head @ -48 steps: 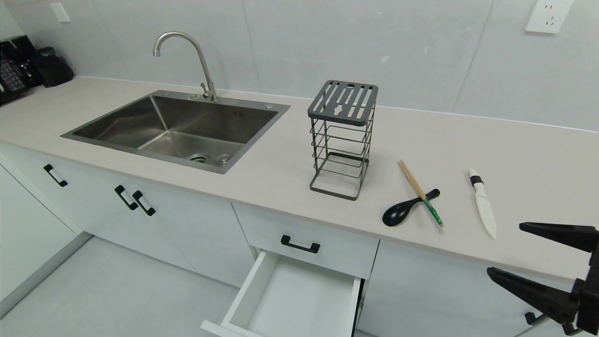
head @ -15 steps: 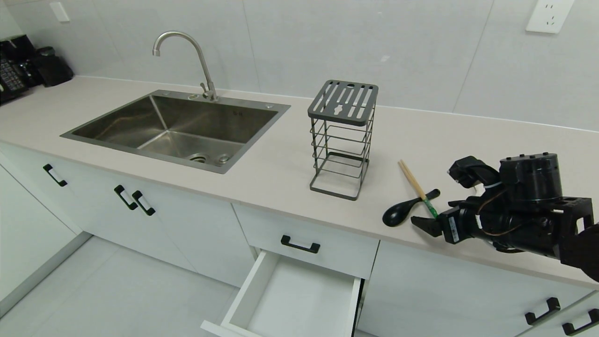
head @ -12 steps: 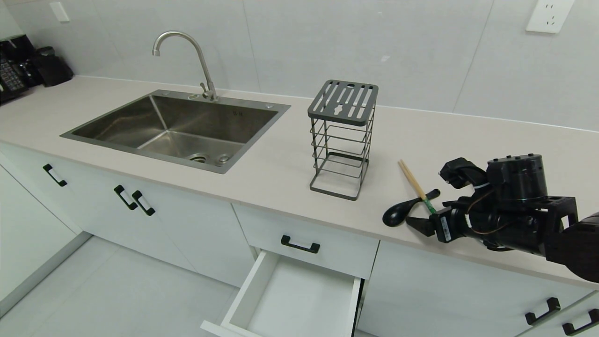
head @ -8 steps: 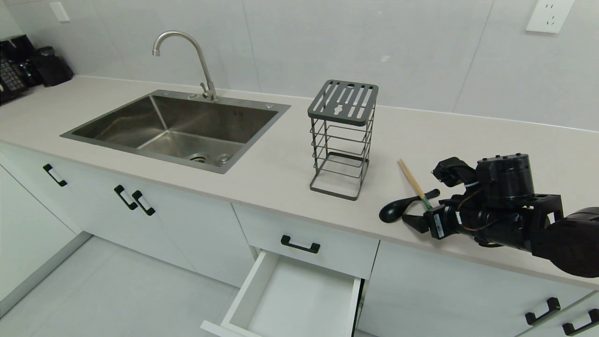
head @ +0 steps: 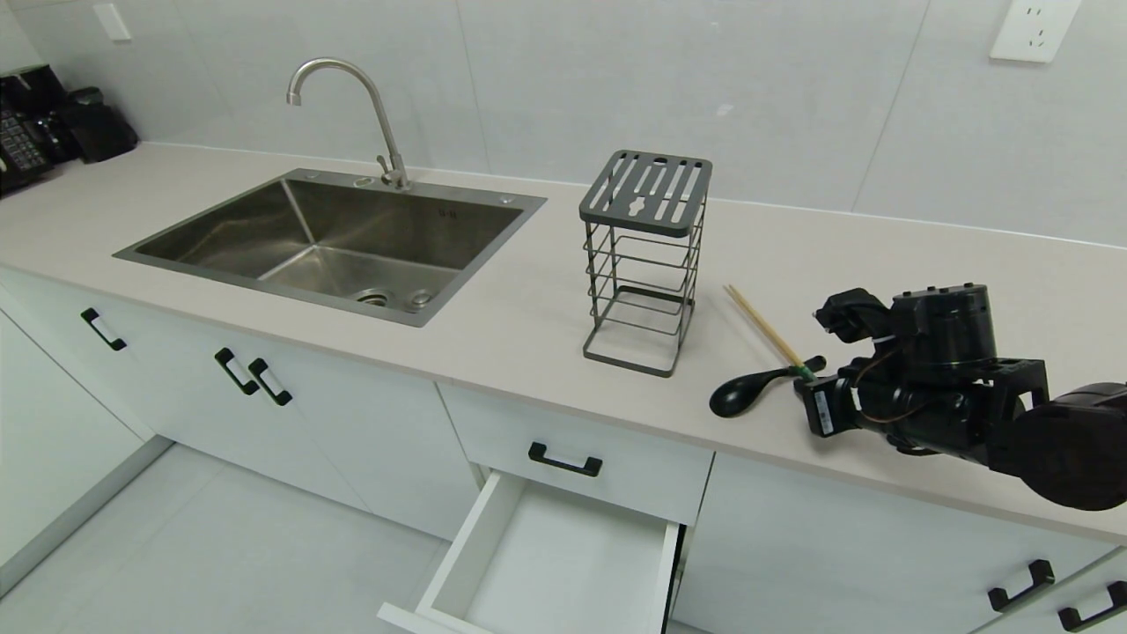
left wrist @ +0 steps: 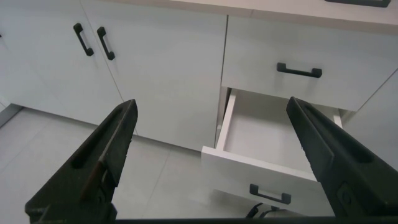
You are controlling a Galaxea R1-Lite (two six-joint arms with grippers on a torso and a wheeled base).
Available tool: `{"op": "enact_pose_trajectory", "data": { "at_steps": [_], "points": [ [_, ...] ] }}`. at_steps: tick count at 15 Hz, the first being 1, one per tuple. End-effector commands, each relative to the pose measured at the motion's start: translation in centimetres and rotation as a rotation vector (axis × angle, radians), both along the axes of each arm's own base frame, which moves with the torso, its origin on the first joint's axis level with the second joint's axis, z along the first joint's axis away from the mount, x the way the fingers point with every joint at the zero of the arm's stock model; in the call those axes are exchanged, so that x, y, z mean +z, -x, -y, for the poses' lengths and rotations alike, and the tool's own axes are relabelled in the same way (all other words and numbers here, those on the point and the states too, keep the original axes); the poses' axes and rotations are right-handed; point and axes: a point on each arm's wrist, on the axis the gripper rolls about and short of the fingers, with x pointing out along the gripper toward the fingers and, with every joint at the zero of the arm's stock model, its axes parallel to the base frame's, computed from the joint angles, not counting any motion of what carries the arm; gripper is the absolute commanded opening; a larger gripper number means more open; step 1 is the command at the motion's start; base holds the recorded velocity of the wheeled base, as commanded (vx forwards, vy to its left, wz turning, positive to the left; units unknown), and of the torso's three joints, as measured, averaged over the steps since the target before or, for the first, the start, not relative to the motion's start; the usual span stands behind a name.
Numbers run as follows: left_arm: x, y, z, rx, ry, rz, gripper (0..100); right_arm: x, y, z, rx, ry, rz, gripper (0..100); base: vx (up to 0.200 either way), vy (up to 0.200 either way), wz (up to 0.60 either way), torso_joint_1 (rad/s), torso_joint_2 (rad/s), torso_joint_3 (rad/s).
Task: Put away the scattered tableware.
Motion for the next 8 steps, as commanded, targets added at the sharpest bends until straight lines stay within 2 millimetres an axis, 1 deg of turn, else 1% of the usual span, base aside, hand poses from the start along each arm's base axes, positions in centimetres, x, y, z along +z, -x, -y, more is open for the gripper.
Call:
{"op": "enact_pose_trajectory", "data": {
  "at_steps": [1, 2, 4, 5, 8],
  "points": [
    [0.0, 0.0, 0.0, 0.000, 0.000, -0.001, 100, 0.7, 0.3, 0.5, -0.014, -0.008, 0.018, 0, 0.000, 0.000, 0.00, 0.000, 0.00, 0.000],
    [0.0, 0.0, 0.0, 0.000, 0.000, -0.001, 100, 0.9, 0.4, 0.7, -0.018, -0.010, 0.026, 0, 0.000, 0.000, 0.00, 0.000, 0.00, 0.000],
    [0.0, 0.0, 0.0, 0.000, 0.000, -0.001, 100, 1.4, 1.2, 1.0, -0.019, -0.010, 0.038, 0, 0.000, 0.000, 0.00, 0.000, 0.00, 0.000],
    [0.0, 0.0, 0.0, 0.000, 0.000, -0.001, 100, 1.5, 1.9, 1.2, -0.007, -0.007, 0.038, 0, 0.000, 0.000, 0.00, 0.000, 0.00, 0.000],
    [0.0, 0.0, 0.0, 0.000, 0.000, -0.001, 100, 2.6, 4.1, 1.5, 0.076, 0.028, 0.099, 0, 0.000, 0.000, 0.00, 0.000, 0.00, 0.000]
  ]
}}
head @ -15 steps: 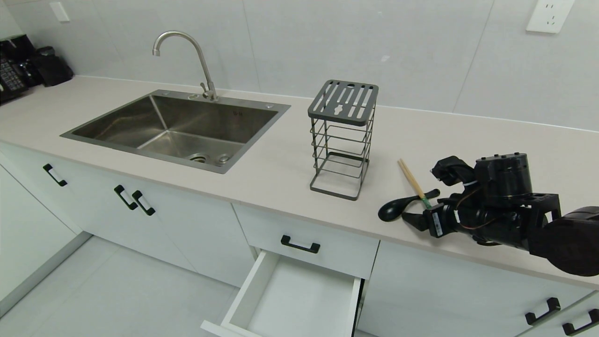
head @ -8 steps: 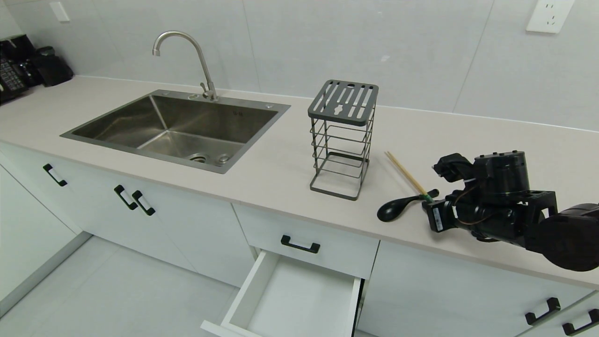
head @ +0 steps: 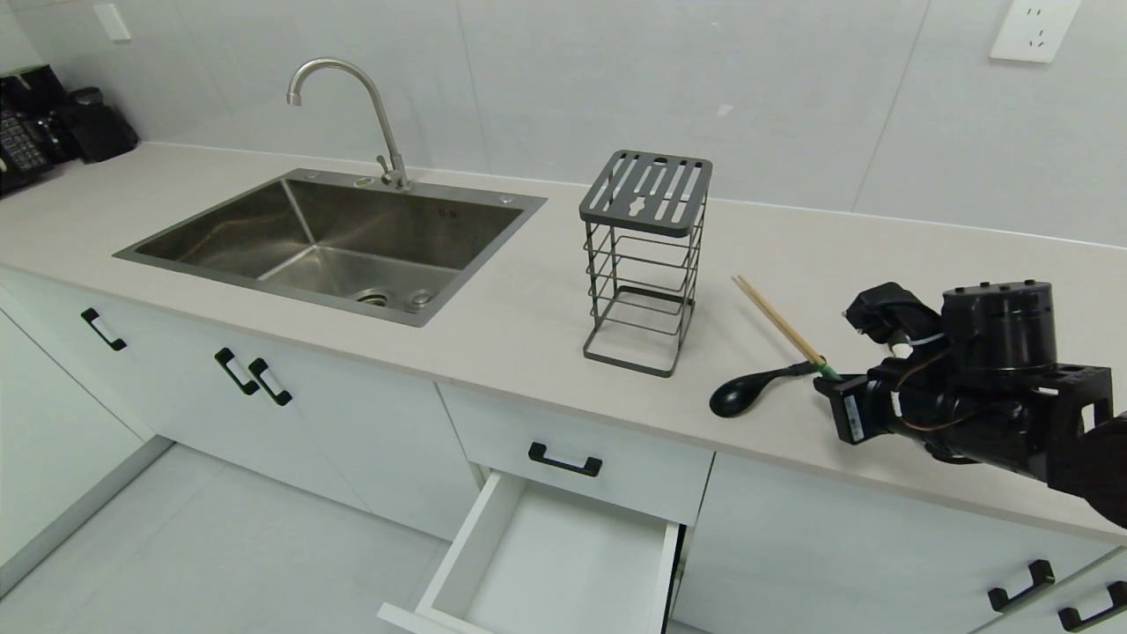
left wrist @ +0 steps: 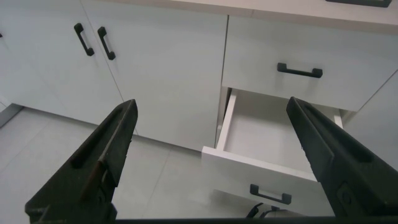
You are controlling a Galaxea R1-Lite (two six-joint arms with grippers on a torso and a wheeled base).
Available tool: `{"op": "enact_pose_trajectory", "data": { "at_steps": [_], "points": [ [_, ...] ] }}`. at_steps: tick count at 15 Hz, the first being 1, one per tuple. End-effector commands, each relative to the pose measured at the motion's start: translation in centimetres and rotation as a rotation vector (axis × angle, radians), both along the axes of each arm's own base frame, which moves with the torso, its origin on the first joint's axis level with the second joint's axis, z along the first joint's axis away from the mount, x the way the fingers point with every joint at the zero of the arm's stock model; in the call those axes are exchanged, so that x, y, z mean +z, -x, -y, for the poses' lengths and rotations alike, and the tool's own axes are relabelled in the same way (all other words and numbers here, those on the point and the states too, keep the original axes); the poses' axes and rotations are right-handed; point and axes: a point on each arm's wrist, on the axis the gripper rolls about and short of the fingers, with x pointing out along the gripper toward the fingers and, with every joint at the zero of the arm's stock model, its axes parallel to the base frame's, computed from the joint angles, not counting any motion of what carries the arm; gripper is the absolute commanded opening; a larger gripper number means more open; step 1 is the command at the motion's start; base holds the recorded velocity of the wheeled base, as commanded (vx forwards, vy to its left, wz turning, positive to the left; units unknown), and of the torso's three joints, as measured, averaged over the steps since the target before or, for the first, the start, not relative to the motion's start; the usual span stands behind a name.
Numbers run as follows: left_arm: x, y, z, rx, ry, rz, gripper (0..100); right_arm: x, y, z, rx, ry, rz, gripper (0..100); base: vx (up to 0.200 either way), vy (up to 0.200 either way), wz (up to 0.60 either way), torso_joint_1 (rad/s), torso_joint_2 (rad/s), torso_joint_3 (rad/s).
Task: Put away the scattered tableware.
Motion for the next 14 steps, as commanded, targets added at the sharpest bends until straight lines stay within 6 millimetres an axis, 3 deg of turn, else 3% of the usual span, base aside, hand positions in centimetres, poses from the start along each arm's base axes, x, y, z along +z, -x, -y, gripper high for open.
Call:
{"op": "enact_pose_trajectory", "data": {
  "at_steps": [1, 7, 11, 14],
  "points": [
    [0.0, 0.0, 0.0, 0.001, 0.000, -0.001, 100, 1.7, 2.3, 0.6, 0.058, 0.022, 0.076, 0, 0.000, 0.000, 0.00, 0.000, 0.00, 0.000],
    [0.0, 0.0, 0.0, -0.001, 0.000, -0.001, 100, 1.3, 5.7, 1.8, 0.123, 0.062, 0.080, 0, 0.000, 0.000, 0.00, 0.000, 0.00, 0.011],
    [0.0, 0.0, 0.0, -0.001, 0.000, -0.001, 100, -0.1, 8.8, 2.8, 0.191, 0.117, 0.057, 0, 0.000, 0.000, 0.00, 0.000, 0.00, 0.000],
    [0.0, 0.0, 0.0, -0.001, 0.000, -0.001, 100, 0.0, 9.9, 3.0, 0.272, 0.116, 0.075, 0, 0.000, 0.000, 0.00, 0.000, 0.00, 0.000]
  ]
}}
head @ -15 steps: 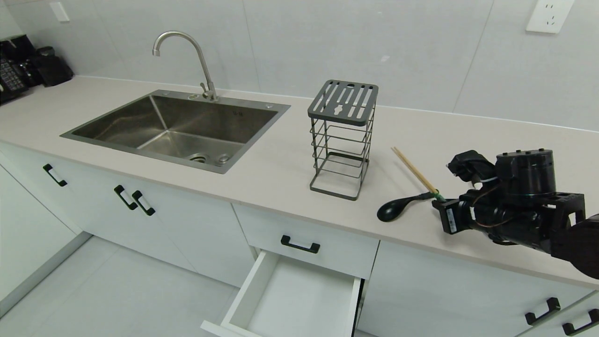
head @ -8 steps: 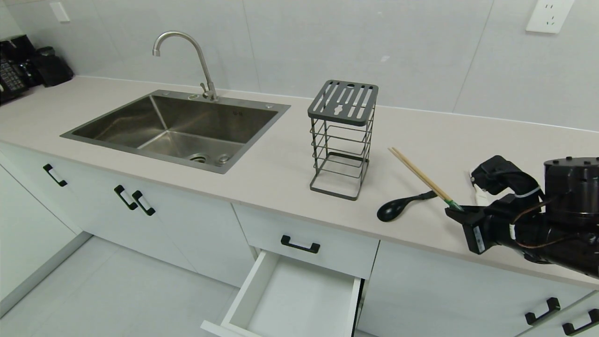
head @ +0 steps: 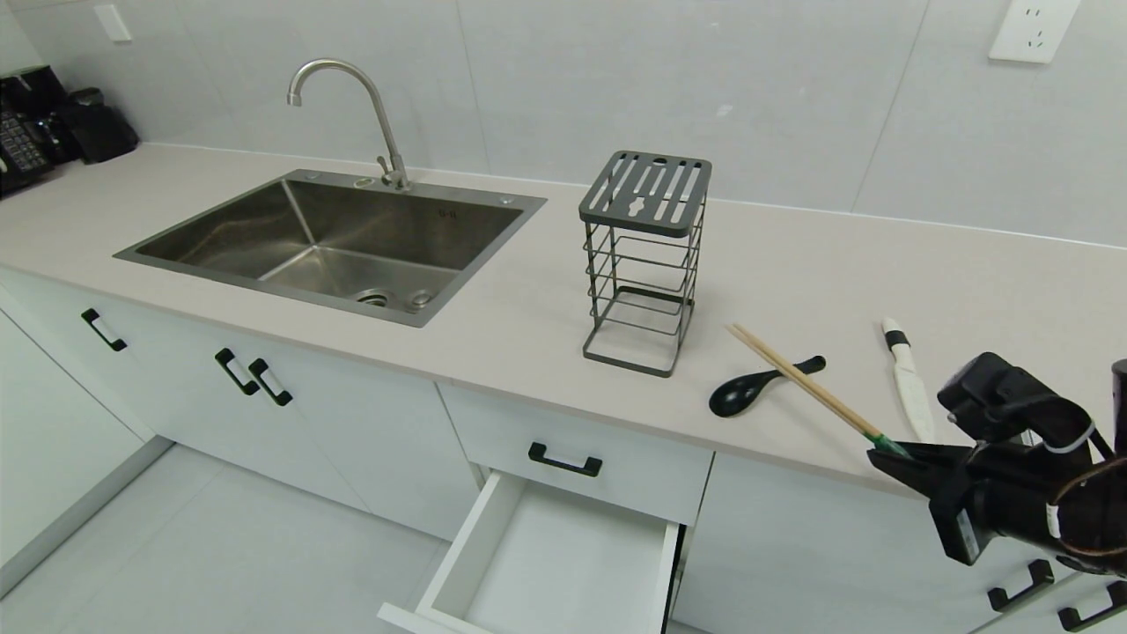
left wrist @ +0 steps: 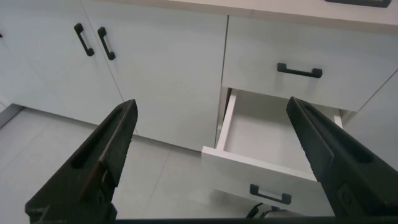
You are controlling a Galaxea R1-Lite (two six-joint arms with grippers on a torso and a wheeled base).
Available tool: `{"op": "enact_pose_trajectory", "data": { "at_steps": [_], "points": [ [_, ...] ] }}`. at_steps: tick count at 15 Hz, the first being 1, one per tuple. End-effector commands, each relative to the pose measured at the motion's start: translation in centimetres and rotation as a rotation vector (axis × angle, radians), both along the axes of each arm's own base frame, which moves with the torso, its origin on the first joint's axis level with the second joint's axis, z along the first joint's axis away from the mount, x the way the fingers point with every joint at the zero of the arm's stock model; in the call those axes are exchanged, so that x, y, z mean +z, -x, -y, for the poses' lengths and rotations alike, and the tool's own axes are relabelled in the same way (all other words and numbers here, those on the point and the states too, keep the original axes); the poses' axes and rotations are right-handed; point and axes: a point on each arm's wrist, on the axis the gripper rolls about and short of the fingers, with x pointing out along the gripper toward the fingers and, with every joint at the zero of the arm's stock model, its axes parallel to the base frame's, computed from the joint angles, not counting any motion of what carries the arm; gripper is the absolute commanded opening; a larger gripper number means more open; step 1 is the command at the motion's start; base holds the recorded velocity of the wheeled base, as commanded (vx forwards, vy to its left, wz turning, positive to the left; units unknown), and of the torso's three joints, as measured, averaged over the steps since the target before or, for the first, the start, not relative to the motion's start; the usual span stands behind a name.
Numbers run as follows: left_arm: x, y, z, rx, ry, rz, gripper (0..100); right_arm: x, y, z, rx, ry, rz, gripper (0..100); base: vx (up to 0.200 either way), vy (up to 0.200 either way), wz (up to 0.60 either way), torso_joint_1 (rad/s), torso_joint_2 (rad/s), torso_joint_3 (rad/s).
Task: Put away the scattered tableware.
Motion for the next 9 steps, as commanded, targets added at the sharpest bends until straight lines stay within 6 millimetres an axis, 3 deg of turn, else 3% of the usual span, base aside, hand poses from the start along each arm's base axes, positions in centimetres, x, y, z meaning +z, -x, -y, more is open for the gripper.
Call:
{"op": "enact_pose_trajectory", "data": {
  "at_steps": [1, 9],
  "points": [
    [0.0, 0.0, 0.0, 0.000, 0.001, -0.001, 100, 0.5, 0.9, 0.2, 0.061, 0.006, 0.041, 0, 0.000, 0.000, 0.00, 0.000, 0.00, 0.000],
    [0.0, 0.0, 0.0, 0.000, 0.001, -0.001, 100, 1.0, 1.6, -2.3, 0.391, -0.015, 0.065, 0, 0.000, 0.000, 0.00, 0.000, 0.00, 0.000]
  ]
}}
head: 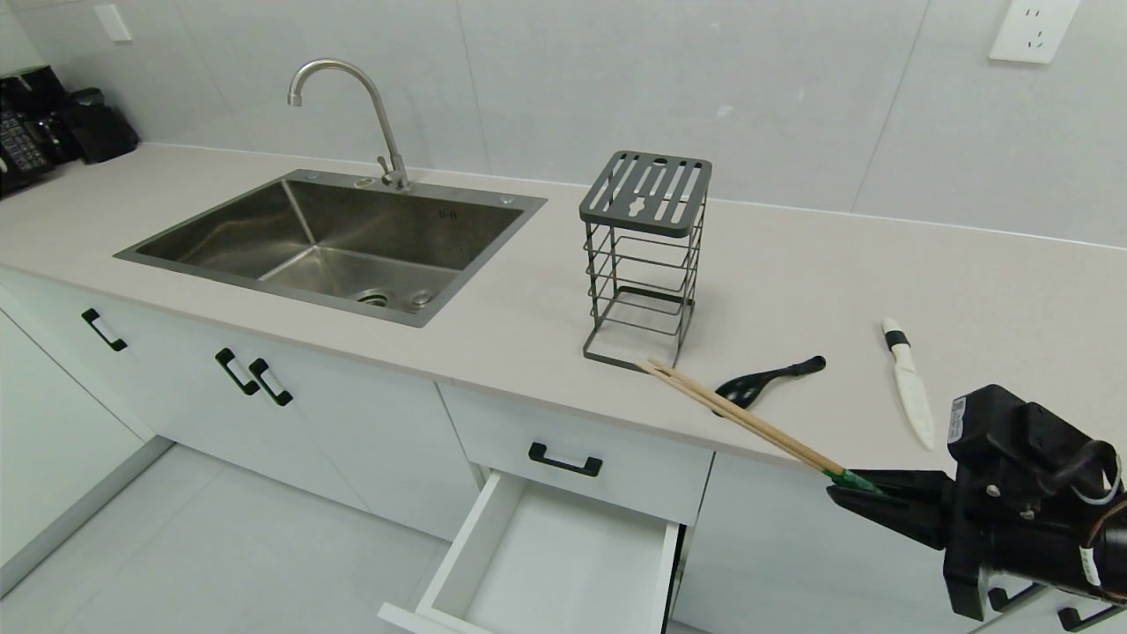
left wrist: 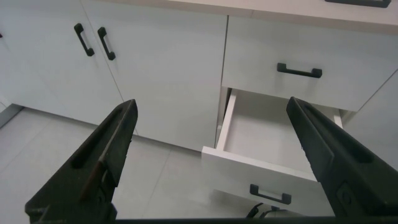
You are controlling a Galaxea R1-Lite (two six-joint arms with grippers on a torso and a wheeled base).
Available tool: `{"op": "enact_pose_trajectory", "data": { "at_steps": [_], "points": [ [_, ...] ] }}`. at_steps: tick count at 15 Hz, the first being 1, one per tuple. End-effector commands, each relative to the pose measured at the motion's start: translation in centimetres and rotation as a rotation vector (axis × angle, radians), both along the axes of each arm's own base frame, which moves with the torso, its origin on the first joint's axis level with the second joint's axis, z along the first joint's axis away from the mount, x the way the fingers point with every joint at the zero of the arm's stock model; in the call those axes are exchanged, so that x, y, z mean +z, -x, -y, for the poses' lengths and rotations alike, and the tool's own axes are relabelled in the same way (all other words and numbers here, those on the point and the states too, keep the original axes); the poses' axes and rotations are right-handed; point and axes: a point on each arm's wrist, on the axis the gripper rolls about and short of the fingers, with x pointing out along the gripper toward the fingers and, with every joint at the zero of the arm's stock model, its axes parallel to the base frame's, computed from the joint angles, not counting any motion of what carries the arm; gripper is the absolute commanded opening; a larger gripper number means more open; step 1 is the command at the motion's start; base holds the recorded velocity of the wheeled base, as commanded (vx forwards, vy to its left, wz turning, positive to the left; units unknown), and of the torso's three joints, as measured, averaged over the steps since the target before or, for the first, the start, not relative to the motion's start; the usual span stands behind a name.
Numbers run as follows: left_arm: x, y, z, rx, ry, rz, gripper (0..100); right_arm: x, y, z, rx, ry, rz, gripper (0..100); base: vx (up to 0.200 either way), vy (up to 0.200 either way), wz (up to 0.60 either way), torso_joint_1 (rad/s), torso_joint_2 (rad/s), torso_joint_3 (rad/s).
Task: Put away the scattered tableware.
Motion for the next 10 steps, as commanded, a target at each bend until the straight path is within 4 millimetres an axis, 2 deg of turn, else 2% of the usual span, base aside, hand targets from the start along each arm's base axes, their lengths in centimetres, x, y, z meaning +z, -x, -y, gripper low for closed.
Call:
{"op": "enact_pose_trajectory", "data": {
  "at_steps": [1, 4, 5, 6, 9, 10],
  "points": [
    [0.0, 0.0, 0.0, 0.000, 0.000, -0.001, 100, 0.7, -0.2, -1.1, 0.055, -0.015, 0.019, 0, 0.000, 0.000, 0.00, 0.000, 0.00, 0.000],
    [0.0, 0.0, 0.0, 0.000, 0.000, -0.001, 100, 1.2, -0.2, -3.3, 0.155, -0.031, 0.016, 0, 0.000, 0.000, 0.00, 0.000, 0.00, 0.000],
    [0.0, 0.0, 0.0, 0.001, 0.000, -0.001, 100, 1.2, -0.2, -3.5, 0.161, -0.031, 0.013, 0, 0.000, 0.000, 0.00, 0.000, 0.00, 0.000],
    [0.0, 0.0, 0.0, 0.001, 0.000, -0.001, 100, 1.5, -0.3, -5.7, 0.215, -0.070, -0.031, 0, 0.000, 0.000, 0.00, 0.000, 0.00, 0.000],
    [0.0, 0.0, 0.0, 0.000, 0.000, -0.001, 100, 0.3, -0.1, -8.1, 0.231, -0.146, -0.182, 0, 0.000, 0.000, 0.00, 0.000, 0.00, 0.000],
    [0.0, 0.0, 0.0, 0.000, 0.000, -0.001, 100, 0.1, 0.0, -8.3, 0.234, -0.152, -0.199, 0, 0.000, 0.000, 0.00, 0.000, 0.00, 0.000]
  ]
}}
